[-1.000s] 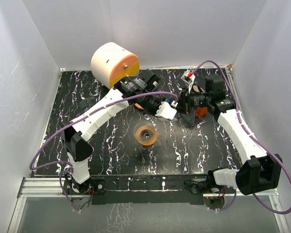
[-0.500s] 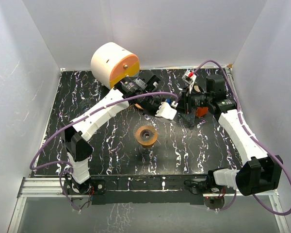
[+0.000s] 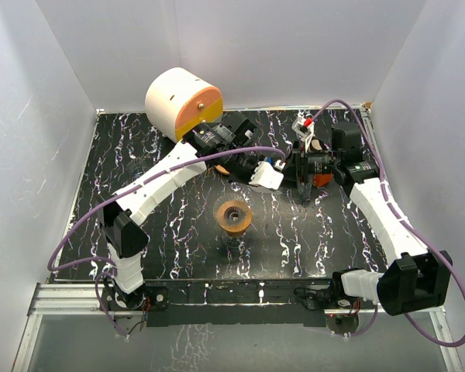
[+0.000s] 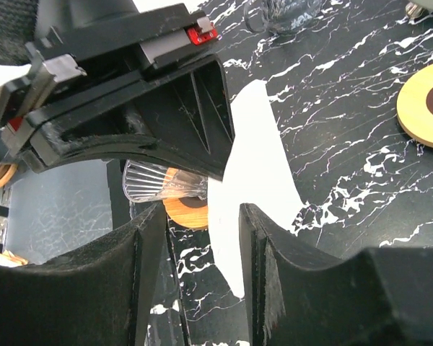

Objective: Place the coffee filter in the dripper
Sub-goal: Place the coffee filter in the coffee dripper.

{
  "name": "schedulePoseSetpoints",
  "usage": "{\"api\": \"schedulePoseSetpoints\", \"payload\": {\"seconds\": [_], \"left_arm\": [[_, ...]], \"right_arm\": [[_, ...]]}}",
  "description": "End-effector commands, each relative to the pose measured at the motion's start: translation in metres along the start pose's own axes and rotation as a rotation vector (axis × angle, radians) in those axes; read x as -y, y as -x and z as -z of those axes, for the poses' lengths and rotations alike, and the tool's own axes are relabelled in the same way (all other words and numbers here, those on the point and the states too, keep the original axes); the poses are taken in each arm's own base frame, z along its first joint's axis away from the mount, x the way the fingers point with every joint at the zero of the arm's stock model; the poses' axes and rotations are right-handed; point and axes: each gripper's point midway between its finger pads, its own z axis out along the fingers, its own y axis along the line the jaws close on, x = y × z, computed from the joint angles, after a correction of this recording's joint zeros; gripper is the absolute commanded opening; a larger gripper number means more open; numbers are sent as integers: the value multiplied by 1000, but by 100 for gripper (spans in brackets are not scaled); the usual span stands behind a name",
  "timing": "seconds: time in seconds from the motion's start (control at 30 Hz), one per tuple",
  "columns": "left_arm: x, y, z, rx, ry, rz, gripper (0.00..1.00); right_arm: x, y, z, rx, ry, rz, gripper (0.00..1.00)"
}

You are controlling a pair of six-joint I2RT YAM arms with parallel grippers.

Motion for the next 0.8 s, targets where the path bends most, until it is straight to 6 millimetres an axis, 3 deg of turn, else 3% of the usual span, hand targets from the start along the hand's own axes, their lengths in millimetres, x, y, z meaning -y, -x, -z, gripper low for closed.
{"api": "schedulePoseSetpoints", "payload": {"seconds": [0.0, 0.77], "left_arm": [[0, 16, 17, 31, 33, -23, 0], [-2, 18, 16, 41, 30, -18, 0]], "right_arm": [[2, 3, 1, 15, -9, 53, 44], [20, -15, -5, -30, -74, 38, 29]]}}
